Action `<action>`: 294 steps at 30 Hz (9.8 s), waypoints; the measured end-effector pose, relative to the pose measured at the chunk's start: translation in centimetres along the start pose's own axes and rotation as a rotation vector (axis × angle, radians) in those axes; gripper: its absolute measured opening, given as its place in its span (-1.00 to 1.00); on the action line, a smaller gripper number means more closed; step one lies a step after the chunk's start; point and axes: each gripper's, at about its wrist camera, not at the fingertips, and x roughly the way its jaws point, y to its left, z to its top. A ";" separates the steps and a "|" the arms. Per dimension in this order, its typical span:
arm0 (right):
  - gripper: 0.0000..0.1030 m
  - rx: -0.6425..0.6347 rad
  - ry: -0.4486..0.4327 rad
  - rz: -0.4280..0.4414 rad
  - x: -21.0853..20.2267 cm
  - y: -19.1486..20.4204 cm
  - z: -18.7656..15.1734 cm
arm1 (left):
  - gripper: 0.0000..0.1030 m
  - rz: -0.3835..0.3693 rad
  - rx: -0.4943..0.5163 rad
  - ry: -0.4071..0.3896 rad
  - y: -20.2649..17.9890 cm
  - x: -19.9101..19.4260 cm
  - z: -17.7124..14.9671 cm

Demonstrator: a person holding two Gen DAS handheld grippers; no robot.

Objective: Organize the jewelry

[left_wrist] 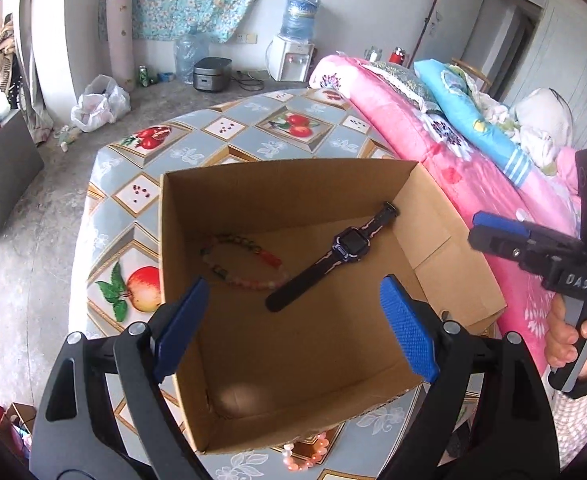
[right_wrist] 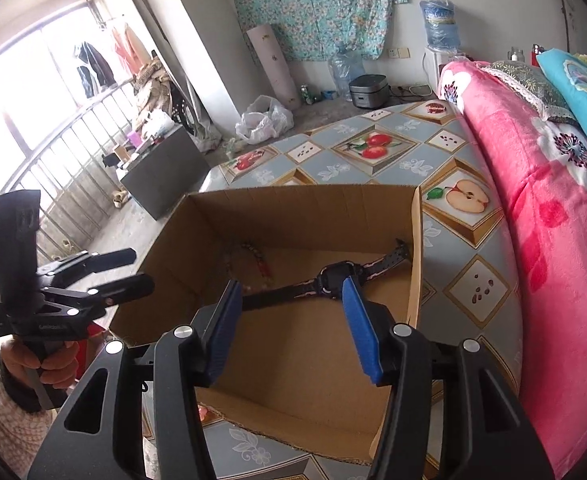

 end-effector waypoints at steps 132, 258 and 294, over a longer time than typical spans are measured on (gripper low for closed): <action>0.88 -0.101 0.051 -0.302 1.5 3.5 -22.6 | 0.87 0.227 0.006 0.100 1.9 2.7 -20.0; 0.88 -0.130 0.026 -0.285 2.2 2.5 -22.2 | -0.99 -0.118 -0.002 -0.091 -1.2 1.1 -17.7; -0.89 -0.332 0.100 -0.134 6.2 4.0 -16.7 | -0.99 -0.120 0.041 -0.066 -2.8 3.5 -18.1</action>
